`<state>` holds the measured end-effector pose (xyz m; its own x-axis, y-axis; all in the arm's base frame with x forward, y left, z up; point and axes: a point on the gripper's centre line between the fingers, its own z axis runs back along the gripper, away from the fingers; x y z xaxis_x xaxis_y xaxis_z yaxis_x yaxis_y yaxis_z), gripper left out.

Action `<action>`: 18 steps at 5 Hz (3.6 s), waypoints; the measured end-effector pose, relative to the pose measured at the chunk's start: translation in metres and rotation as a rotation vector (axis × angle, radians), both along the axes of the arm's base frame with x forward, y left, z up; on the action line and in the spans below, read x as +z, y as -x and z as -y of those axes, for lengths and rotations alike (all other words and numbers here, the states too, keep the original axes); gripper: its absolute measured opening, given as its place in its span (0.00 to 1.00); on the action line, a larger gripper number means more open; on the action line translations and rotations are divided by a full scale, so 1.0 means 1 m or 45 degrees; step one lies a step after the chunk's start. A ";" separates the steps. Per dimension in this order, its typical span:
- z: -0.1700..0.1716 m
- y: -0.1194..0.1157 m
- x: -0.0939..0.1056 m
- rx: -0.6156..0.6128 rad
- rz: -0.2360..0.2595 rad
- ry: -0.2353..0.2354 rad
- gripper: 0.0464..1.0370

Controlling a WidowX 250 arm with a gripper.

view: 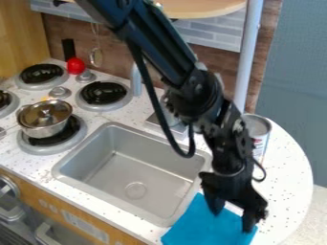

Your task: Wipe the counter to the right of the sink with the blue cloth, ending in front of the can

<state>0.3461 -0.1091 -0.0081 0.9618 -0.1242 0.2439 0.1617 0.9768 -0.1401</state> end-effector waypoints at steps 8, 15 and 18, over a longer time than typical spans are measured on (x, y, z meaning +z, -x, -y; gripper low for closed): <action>0.001 0.032 -0.010 -0.093 -0.250 -0.287 0.96; 0.057 -0.063 -0.026 -0.138 -0.110 -0.207 0.96; 0.011 -0.008 -0.026 -0.042 -0.229 -0.265 0.96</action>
<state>0.3536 -0.1199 -0.0337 0.9819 -0.1858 0.0356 0.1846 0.9822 0.0341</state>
